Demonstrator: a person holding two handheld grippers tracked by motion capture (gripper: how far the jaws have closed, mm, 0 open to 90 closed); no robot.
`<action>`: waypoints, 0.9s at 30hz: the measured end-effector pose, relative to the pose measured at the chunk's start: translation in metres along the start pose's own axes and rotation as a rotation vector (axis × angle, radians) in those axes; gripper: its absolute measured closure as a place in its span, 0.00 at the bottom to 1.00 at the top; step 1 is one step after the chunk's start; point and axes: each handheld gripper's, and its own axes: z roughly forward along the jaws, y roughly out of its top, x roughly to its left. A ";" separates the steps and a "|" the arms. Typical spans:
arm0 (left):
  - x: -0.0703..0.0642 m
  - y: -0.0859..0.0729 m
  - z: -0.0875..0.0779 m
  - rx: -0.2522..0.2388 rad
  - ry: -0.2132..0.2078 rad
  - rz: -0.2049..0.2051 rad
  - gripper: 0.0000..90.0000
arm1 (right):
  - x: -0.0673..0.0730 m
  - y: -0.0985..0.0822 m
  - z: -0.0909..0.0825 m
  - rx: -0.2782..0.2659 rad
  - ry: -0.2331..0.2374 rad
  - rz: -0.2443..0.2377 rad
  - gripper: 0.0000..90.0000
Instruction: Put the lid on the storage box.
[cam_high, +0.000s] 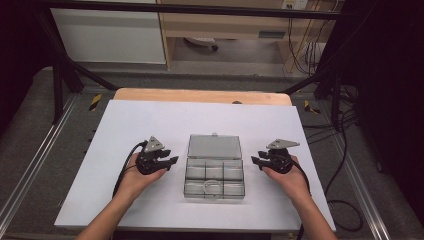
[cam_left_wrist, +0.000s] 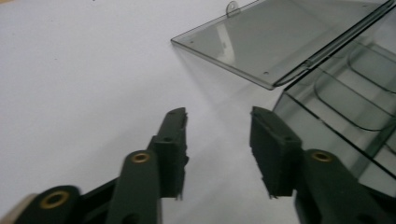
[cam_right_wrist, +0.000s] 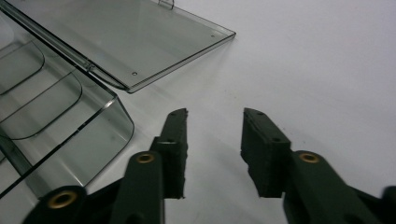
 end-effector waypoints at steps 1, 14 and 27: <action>0.001 0.000 0.001 0.001 -0.013 -0.001 0.69 | 0.000 0.001 0.001 0.007 0.005 -0.005 0.73; 0.005 0.008 0.023 0.027 -0.068 -0.029 1.00 | -0.010 0.016 0.028 0.013 0.065 -0.023 1.00; 0.011 0.012 0.043 0.063 -0.107 -0.056 1.00 | -0.017 0.016 0.048 0.043 0.096 0.005 1.00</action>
